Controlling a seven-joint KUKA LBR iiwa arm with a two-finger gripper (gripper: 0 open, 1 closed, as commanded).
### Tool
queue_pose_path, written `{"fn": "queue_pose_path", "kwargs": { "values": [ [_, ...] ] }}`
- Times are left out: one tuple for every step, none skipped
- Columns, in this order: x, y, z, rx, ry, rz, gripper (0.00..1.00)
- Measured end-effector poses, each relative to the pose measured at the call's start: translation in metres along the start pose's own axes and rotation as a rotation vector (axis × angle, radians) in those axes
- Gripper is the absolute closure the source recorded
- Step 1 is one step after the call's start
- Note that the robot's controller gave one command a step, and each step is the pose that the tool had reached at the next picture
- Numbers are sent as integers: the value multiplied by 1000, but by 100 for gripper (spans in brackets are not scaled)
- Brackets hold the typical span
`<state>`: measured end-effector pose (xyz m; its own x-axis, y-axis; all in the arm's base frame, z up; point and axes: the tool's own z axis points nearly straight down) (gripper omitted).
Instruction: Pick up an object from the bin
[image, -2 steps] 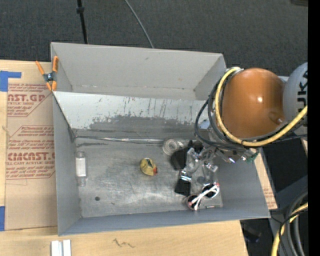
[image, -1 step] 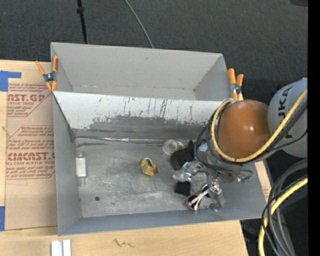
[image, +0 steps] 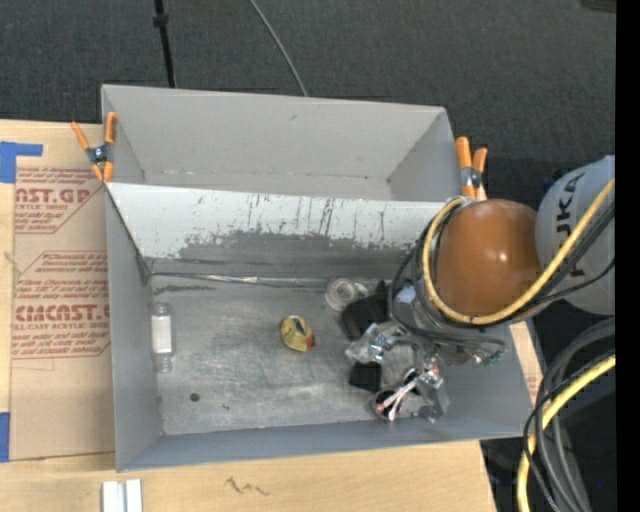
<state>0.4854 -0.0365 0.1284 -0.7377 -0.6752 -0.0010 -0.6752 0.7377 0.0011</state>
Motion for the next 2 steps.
{"fn": "queue_pose_path", "kwargs": {
  "values": [
    [10,-14,58,0,-3,-399,100],
    [10,-14,58,0,-3,-399,100]
  ]
}}
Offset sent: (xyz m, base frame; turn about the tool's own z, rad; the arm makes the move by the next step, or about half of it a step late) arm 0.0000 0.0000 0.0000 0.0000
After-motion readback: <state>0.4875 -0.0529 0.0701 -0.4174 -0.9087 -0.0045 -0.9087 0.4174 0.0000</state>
